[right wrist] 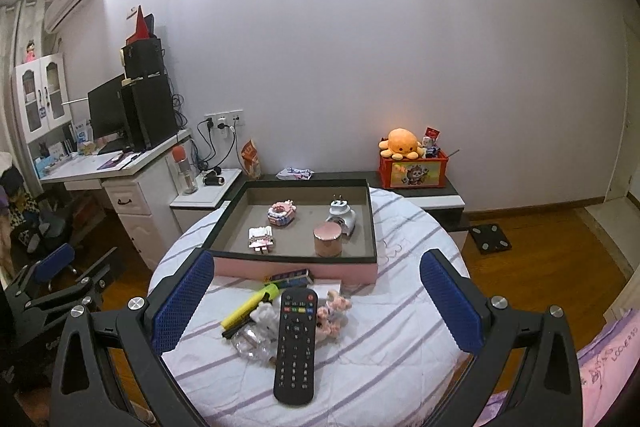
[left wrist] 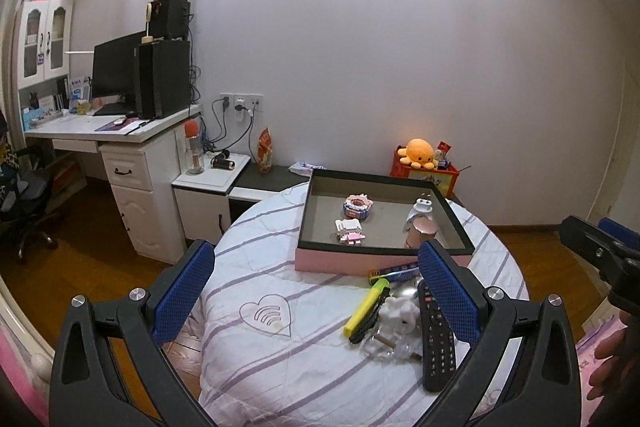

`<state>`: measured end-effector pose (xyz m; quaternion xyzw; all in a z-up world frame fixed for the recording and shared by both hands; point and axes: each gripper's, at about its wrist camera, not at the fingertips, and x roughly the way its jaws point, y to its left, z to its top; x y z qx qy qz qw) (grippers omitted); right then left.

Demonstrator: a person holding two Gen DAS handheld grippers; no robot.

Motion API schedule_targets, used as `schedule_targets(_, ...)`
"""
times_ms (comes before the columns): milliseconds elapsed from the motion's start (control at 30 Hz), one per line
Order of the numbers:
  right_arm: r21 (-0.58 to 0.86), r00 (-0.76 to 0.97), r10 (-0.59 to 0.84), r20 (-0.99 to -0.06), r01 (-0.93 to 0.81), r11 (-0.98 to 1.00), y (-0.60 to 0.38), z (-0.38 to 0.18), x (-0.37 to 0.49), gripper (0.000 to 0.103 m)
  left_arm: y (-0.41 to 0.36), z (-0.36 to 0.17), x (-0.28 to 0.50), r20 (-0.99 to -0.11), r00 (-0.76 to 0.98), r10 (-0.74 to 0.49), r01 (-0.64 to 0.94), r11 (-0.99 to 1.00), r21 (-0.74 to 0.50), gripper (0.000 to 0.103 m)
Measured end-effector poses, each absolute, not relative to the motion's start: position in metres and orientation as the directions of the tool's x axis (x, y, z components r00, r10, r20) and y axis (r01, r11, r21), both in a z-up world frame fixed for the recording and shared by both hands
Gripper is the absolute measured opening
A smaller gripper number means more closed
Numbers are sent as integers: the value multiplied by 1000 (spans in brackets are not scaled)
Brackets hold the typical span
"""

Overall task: Organize rigid objects
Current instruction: 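Withdraw both tools from the box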

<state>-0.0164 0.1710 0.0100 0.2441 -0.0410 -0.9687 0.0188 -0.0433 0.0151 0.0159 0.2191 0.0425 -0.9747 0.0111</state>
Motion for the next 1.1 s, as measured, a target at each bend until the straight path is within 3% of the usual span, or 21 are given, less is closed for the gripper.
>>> schedule_targets(533, 86, -862, -36, -506, -9, -996, 181, -7, -7, 103, 15, 2, -36, -453, -891, -7, 45, -996, -72, 103)
schedule_targets(1100, 73, -694, -62, -717, 13, -997, 160, -111, -64, 99, 20, -94, -109, -630, -776, 33, -15, -999, -35, 103)
